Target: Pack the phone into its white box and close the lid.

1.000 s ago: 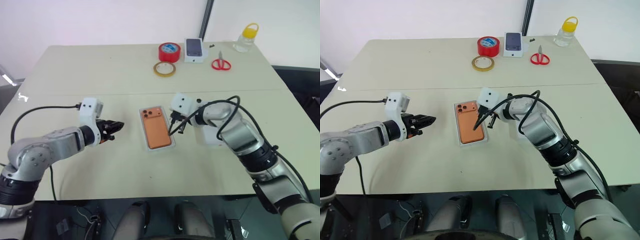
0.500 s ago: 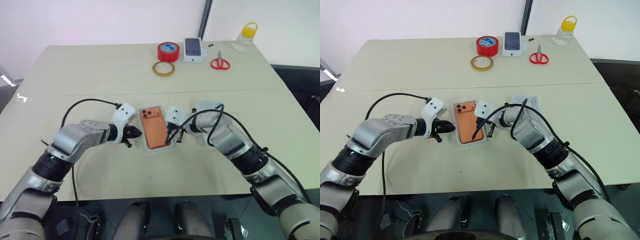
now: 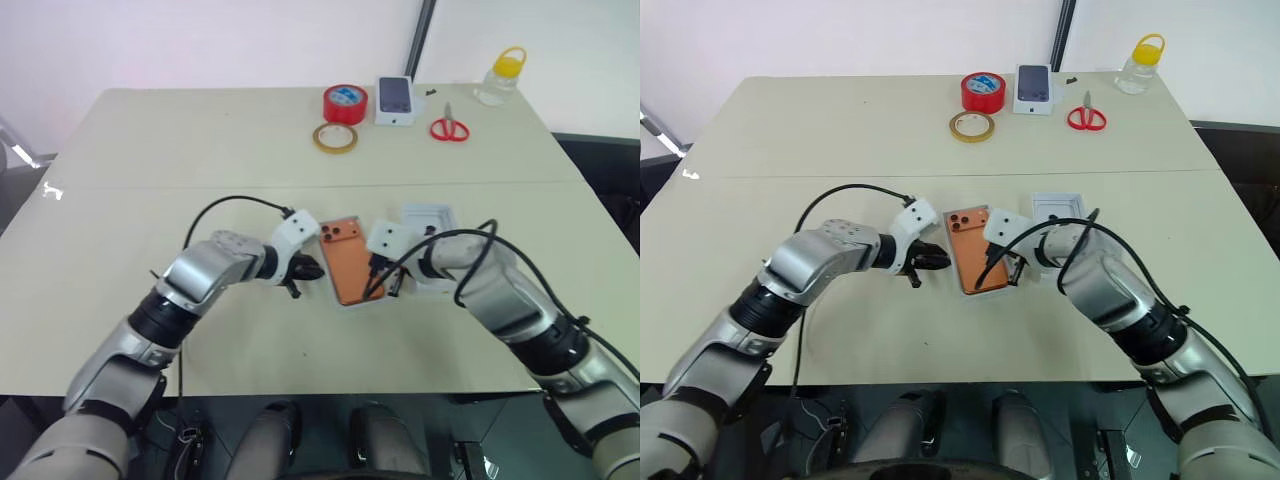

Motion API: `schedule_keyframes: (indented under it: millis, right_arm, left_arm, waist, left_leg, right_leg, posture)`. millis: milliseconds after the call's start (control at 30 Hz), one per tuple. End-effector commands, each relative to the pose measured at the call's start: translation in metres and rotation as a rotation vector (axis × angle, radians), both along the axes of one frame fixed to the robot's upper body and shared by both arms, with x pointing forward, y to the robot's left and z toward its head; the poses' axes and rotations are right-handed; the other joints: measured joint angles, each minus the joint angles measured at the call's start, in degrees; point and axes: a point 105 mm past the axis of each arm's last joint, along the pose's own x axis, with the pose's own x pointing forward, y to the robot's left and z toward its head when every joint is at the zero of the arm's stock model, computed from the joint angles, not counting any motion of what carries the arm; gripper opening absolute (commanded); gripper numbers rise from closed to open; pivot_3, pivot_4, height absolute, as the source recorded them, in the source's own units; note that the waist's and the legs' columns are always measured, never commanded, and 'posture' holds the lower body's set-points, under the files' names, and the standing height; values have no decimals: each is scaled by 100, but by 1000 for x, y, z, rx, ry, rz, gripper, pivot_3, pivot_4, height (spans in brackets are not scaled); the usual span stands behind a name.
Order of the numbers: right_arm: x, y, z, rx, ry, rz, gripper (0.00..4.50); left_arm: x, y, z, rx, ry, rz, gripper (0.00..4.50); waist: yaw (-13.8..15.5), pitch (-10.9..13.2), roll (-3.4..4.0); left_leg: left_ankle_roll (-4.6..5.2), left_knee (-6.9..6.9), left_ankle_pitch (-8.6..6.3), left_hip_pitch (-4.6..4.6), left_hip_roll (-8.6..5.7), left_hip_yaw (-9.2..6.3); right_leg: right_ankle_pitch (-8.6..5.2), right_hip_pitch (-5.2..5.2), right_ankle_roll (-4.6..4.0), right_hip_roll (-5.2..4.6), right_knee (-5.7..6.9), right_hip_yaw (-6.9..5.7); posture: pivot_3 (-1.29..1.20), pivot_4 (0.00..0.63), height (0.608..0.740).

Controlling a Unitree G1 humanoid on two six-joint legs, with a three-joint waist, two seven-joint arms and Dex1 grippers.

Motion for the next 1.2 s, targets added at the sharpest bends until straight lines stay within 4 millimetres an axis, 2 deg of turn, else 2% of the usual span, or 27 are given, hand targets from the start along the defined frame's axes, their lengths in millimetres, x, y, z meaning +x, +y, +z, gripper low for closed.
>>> schedule_keyframes:
  millis: [33,100,333,500,867,1033,1133,1200]
  right_arm:
    - [-18,4,6,26,-9,45,0]
    - [-25,-6,3,14,3,9,0]
    - [-45,-25,2,0,33,-65,0]
    - [-47,-32,1,-7,36,-99,0]
    - [-43,-38,1,-20,33,-117,0]
    - [-40,-48,12,-26,14,-131,0]
    - [-41,-53,28,3,8,-122,0]
    - [-40,-56,37,47,19,-131,524]
  left_arm:
    - [-17,-36,6,-60,16,-139,1138]
    - [-17,-43,5,-72,30,-145,1138]
    - [-17,-62,1,-88,42,-167,1138]
    - [-20,-65,1,-93,53,-191,1138]
    - [-17,-59,0,-87,50,-167,1138]
    - [-14,-46,-1,-76,43,-140,1138]
    - [-14,-23,-2,-89,55,-116,1138]
    - [-14,-8,-2,-105,48,-107,1079]
  waist:
    - [28,0,0]
    - [47,0,0]
    - [40,0,0]
    - [36,0,-1]
    - [34,0,-1]
    - [32,0,-1]
    - [3,0,0]
    - [-28,0,0]
  left_leg:
    - [0,0,0,0,0,0]
    - [3,2,-1,0,-1,0]
    - [6,6,-3,0,-1,0]
    - [6,6,-3,2,0,0]
    - [6,6,-3,2,0,0]
    - [6,7,-3,2,0,0]
    - [6,5,-3,2,2,1]
    - [6,4,-3,3,5,1]
  right_leg:
    - [0,0,0,0,-1,0]
    - [-1,3,1,-1,-4,-1]
    - [-1,10,2,-3,-8,-4]
    - [-1,12,2,-2,-8,-4]
    - [-1,12,2,-2,-8,-4]
    - [-1,12,3,-2,-7,-4]
    - [-1,9,2,-1,-6,-3]
    - [-1,7,2,2,-3,-2]
  posture:
    - [0,150,740]
    - [0,150,740]
    - [0,150,740]
    - [0,150,740]
    - [0,150,740]
    - [0,150,740]
    - [0,150,740]
    - [0,150,740]
